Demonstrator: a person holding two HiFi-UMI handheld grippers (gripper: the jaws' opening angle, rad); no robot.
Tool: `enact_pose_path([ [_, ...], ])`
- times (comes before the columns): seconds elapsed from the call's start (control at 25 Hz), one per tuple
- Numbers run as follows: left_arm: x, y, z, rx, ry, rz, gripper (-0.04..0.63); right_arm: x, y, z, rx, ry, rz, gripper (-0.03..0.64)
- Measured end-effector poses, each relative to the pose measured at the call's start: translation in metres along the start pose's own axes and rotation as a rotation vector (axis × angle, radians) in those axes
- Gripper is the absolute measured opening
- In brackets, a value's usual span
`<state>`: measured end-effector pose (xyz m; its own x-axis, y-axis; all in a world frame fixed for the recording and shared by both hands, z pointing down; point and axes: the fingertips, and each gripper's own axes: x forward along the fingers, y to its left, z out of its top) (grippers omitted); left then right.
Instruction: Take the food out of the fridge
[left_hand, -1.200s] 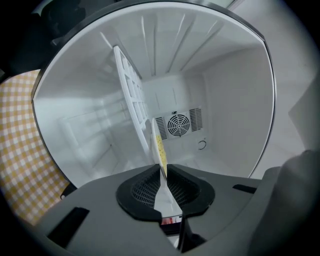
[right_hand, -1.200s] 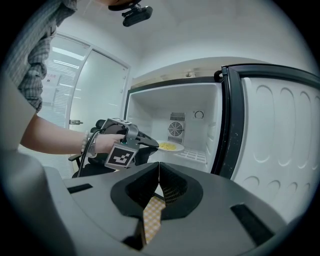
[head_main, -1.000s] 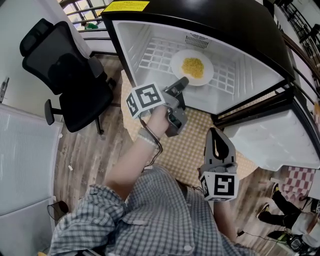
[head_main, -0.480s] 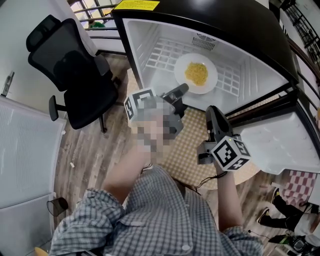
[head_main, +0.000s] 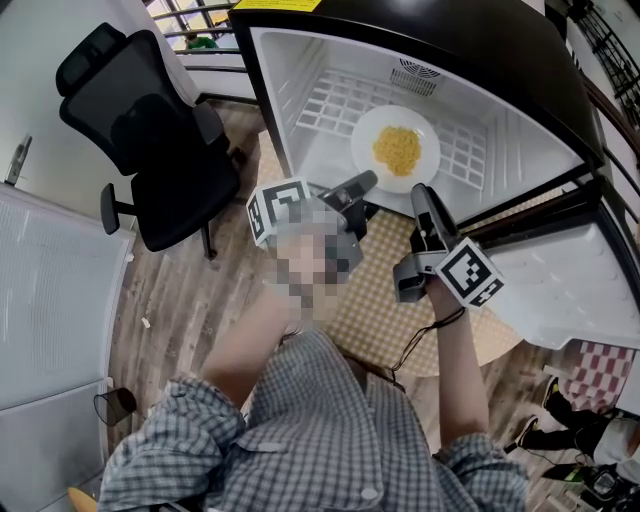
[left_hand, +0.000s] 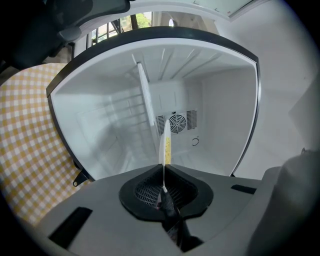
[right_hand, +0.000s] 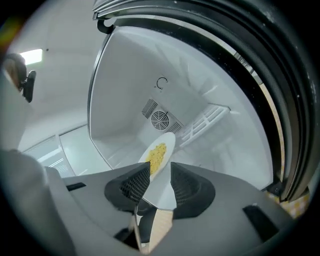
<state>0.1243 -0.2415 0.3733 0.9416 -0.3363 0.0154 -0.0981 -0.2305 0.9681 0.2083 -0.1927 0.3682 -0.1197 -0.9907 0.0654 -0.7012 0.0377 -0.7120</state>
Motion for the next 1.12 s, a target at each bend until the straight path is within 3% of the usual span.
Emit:
enact_pose_path([
  [0.48,-0.029,0.005,-0.018,0.043,0.013,0.021,0.015,-0.011,0.007,-0.028,-0.108,0.104,-0.021,0.087],
  [0.8,-0.073,0.016,-0.022,0.143,-0.007,0.092,0.015,-0.014,0.022,-0.07,-0.096,0.204,0.022,0.087],
  [1.12,-0.115,0.051,-0.028,0.08,-0.068,0.169,0.015,-0.011,0.028,-0.118,-0.126,0.34,0.061,0.087],
])
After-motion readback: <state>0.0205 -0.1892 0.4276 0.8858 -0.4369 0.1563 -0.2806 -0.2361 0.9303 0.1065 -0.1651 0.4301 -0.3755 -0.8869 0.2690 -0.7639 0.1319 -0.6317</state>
